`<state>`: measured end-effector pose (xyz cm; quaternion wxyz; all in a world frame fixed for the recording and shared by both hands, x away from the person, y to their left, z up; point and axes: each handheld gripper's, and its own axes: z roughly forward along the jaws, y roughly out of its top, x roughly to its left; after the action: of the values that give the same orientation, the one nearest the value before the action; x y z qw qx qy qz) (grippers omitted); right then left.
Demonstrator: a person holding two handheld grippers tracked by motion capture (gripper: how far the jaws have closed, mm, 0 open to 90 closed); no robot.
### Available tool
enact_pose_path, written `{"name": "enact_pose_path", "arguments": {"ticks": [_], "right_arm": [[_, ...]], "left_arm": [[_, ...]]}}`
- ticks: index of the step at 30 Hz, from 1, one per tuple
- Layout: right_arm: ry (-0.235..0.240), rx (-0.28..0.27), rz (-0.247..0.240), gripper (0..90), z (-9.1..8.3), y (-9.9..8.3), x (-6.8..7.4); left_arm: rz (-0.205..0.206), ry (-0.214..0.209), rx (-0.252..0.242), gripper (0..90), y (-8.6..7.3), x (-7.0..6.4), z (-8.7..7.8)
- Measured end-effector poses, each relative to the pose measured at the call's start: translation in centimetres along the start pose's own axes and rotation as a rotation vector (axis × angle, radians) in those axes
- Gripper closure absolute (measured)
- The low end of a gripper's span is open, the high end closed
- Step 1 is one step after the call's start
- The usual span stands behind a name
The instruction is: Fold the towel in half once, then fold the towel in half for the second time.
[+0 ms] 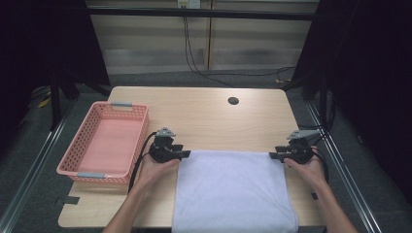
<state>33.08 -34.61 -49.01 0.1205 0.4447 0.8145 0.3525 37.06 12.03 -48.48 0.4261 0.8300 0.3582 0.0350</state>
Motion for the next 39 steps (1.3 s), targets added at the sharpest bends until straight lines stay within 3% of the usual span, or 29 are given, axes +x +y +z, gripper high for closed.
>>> {"name": "enact_pose_path", "arguments": {"ticks": [7, 9, 14, 19, 21, 23, 24, 26, 32, 36, 39], "right_arm": [[0.009, 0.024, 0.015, 63.2, -0.3, -0.8, -0.5], [0.017, 0.035, 0.017, 66.0, -0.2, -1.0, -0.5], [0.031, 0.044, 0.016, 71.3, -0.1, -1.0, -0.5], [0.062, 0.049, 0.026, 79.3, 0.0, -1.0, -0.6], [0.072, 0.051, 0.030, 82.6, 0.1, -0.9, -0.6], [0.073, 0.050, 0.035, 84.0, 0.0, -0.9, -0.6], [0.073, 0.046, 0.033, 84.2, 0.0, -0.9, -0.7], [0.069, 0.038, 0.038, 84.5, -0.2, -0.8, -0.7], [0.071, -0.061, 0.060, 84.5, -1.8, -0.3, -1.1], [0.084, -0.099, 0.061, 84.5, -2.9, 0.3, -1.3], [0.089, -0.148, 0.049, 84.5, -3.9, 1.4, -1.2]], "left_arm": [[-0.006, 0.017, 0.039, 49.8, -0.3, 0.5, 0.4], [0.011, 0.024, 0.060, 48.7, -0.3, 0.5, 0.6], [0.014, 0.016, 0.088, 47.1, -0.6, 0.9, 1.2], [0.032, 0.009, 0.082, 44.0, -0.7, 0.9, 1.3], [0.036, -0.013, 0.086, 55.0, -0.8, 0.8, 1.2], [0.017, -0.067, 0.091, 72.2, -0.9, 1.0, 1.3], [0.008, -0.070, 0.092, 78.4, -1.0, 1.0, 1.4], [0.007, -0.076, 0.093, 83.0, -0.9, 0.9, 1.3], [-0.017, -0.092, -0.027, 83.8, 0.4, 0.3, -0.5], [0.011, -0.094, -0.047, 83.7, 1.2, -0.1, -1.3], [0.004, -0.092, -0.076, 83.5, 2.2, 0.2, -2.0]]}}
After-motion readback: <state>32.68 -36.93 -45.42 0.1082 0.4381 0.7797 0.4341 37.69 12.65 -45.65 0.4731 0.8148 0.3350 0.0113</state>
